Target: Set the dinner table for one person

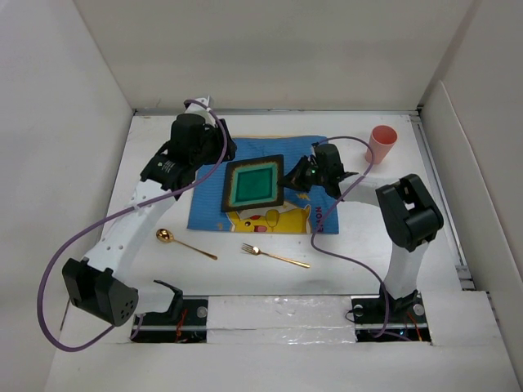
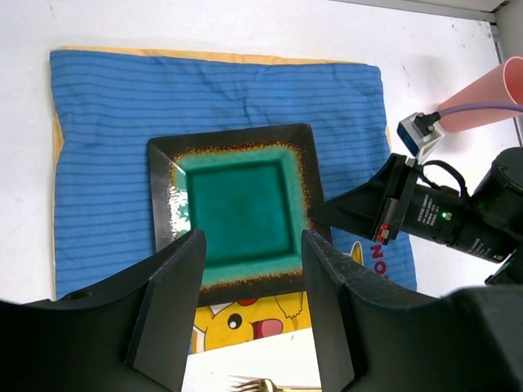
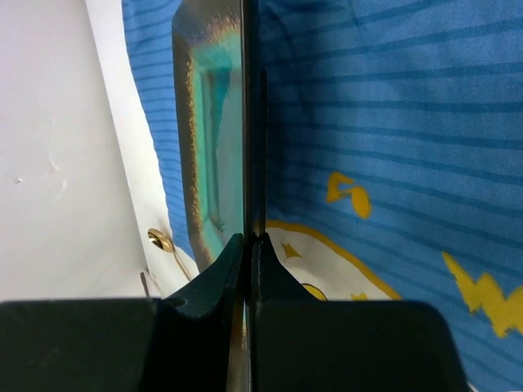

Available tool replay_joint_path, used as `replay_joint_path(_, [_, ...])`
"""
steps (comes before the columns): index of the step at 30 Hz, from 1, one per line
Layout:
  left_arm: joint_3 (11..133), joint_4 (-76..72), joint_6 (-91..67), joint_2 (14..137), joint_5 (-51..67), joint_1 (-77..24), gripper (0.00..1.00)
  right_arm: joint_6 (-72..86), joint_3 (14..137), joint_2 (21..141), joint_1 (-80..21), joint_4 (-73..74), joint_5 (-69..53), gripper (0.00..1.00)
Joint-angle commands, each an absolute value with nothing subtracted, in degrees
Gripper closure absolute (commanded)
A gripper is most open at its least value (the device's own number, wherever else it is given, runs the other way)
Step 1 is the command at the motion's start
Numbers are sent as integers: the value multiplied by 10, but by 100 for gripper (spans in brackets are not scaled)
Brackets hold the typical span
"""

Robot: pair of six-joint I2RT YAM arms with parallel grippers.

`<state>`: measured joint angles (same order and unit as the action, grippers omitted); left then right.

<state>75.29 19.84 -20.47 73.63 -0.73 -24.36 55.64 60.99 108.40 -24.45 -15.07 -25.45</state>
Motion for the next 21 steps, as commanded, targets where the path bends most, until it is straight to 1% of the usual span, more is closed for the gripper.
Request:
replay_joint_path(1, [745, 178, -207, 714, -10, -244, 53, 565, 627, 1064, -245, -241, -293, 98])
replay_joint_path(3, [742, 176, -207, 713, -8, -244, 53, 555, 626, 1070, -245, -222, -288, 89])
replay_joint_path(4, [741, 177, -208, 714, -8, -244, 52, 548, 625, 1071, -245, -201, -284, 78])
replay_joint_path(7, [736, 174, -208, 714, -6, -244, 53, 525, 633, 1073, -240, -151, -267, 63])
replay_joint_path(10, [726, 167, -211, 715, -4, -244, 53, 492, 655, 1080, -240, -85, -246, 57])
replay_joint_path(15, [722, 161, -214, 715, -4, -244, 53, 476, 672, 1083, -235, -20, -236, 57])
replay_joint_path(20, [717, 155, -214, 715, -4, -244, 53, 426, 692, 1057, -229, 66, -168, 54])
replay_joint_path(21, [715, 153, -214, 714, -4, -244, 53, 422, 695, 1049, -213, 84, -161, 53])
